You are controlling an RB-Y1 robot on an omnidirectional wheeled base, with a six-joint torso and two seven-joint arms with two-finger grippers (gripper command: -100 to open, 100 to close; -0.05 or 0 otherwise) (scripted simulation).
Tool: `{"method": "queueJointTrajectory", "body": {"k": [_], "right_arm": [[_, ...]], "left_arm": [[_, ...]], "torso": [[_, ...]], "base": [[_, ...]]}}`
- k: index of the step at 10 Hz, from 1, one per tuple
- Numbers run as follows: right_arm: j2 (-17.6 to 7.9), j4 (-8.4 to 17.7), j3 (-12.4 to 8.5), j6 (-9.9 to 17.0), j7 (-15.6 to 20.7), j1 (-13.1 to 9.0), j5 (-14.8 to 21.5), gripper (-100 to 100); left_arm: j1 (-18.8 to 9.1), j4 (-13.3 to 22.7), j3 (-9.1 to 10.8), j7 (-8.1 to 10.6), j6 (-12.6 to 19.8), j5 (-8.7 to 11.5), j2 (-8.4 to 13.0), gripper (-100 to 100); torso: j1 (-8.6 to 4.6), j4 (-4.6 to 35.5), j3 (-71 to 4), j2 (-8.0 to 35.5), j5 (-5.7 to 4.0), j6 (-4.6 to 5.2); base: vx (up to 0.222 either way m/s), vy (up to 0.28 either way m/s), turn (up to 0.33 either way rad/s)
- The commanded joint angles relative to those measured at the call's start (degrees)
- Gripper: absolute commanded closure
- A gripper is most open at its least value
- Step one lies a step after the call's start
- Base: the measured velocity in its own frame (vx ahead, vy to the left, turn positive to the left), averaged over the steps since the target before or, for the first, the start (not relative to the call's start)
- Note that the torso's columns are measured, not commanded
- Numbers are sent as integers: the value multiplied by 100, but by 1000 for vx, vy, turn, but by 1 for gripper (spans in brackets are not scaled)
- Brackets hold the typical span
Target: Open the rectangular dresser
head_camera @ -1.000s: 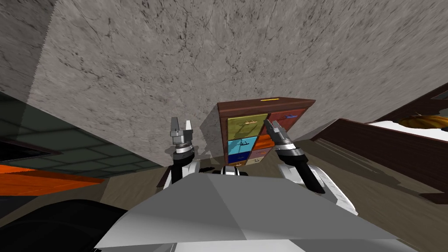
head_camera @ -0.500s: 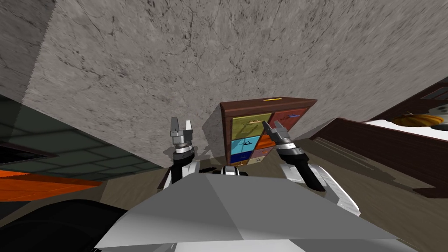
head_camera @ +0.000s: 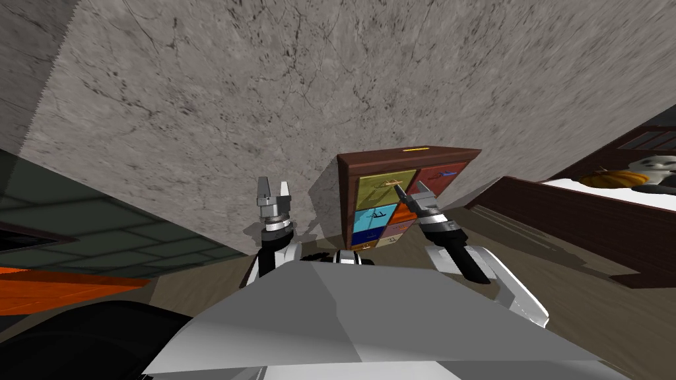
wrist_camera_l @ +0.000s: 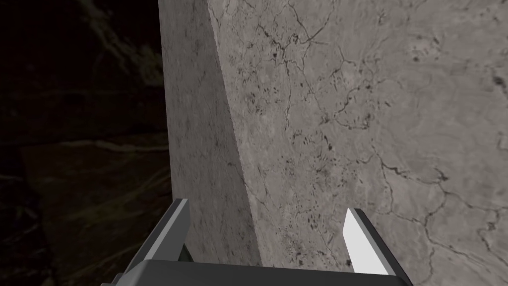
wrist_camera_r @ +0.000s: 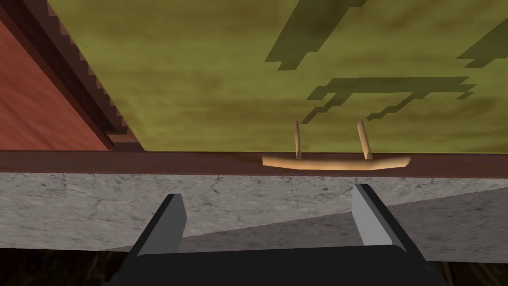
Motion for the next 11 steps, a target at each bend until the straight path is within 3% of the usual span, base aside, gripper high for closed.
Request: {"method": "queueJointTrajectory", "body": {"k": [1, 6, 9, 11], "right_arm": [[-160, 96, -85, 77, 400, -27, 166, -100], [-548, 301, -237, 248, 1147, -103, 504, -100], [-686, 370, -287, 304, 1417, -128, 614, -100], [-951, 504, -382, 412, 1793, -177, 826, -100]], "left_arm": [[0, 0, 0, 0, 0, 0, 0, 0], [0, 0, 0, 0, 0, 0, 0, 0], [0, 0, 0, 0, 0, 0, 0, 0], [0, 0, 0, 0, 0, 0, 0, 0]], "torso": [[1, -1, -2, -4, 0, -1], [-1, -2, -3, -5, 0, -1], [15, 0, 1, 2, 4, 0], [8, -1, -2, -3, 3, 0]], "base": [[-11, 81, -46], [-8, 92, -38], [-13, 78, -30], [-15, 87, -49]]}}
